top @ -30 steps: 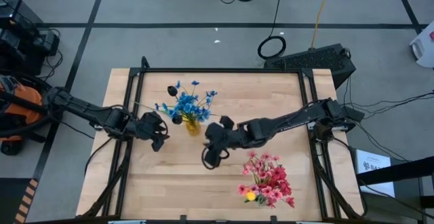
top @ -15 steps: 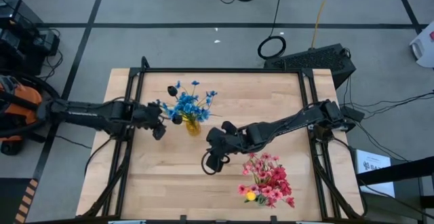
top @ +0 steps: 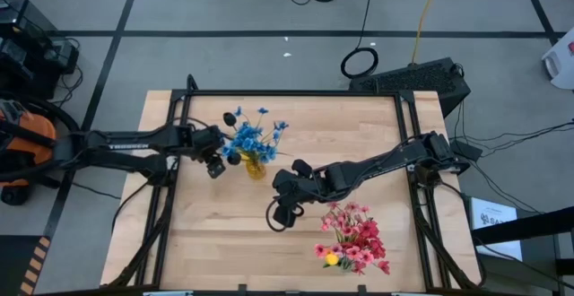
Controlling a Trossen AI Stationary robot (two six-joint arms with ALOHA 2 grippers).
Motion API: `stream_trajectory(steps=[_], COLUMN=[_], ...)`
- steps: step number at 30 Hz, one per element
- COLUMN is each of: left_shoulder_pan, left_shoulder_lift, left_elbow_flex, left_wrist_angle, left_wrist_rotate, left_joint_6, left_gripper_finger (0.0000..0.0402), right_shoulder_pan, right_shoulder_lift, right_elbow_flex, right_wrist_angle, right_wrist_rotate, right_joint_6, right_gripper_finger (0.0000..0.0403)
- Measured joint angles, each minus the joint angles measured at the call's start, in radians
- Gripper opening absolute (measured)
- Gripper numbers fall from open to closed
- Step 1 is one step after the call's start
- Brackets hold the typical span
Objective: Sort flowers into vase by color
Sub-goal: Put the yellow flower into the transparent vase
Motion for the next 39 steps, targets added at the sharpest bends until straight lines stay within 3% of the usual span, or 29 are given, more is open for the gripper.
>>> stream_trajectory(steps=[11,23,29,39], left_shoulder_pan=[0.135,0.229,0.251,0.25], left_shoulder_lift=[0.12,0.169,0.216,0.239], left_elbow_flex=[0.0,0.0,0.001,0.001], left_wrist_angle=[0.091,0.174,0.198,0.195], left_wrist_rotate=[0.001,0.006,0.037,0.052], left_joint_6=[0.047,0.169,0.299,0.334], left_gripper_finger=[0.0214,0.0214,0.0214,0.0214], right_shoulder_pan=[0.005,0.005,0.005,0.005], right_shoulder_lift=[0.0,0.0,0.0,0.0], right_elbow_flex=[0.0,0.0,0.0,0.0], right_wrist_angle=[-0.038,-0.044,-0.061,-0.116], right_wrist_rotate=[-0.005,-0.005,-0.006,-0.009], right_joint_6=[-0.065,-0.17,-0.176,-0.175], right_gripper_finger=[0.0114,0.0114,0.0114,0.0114])
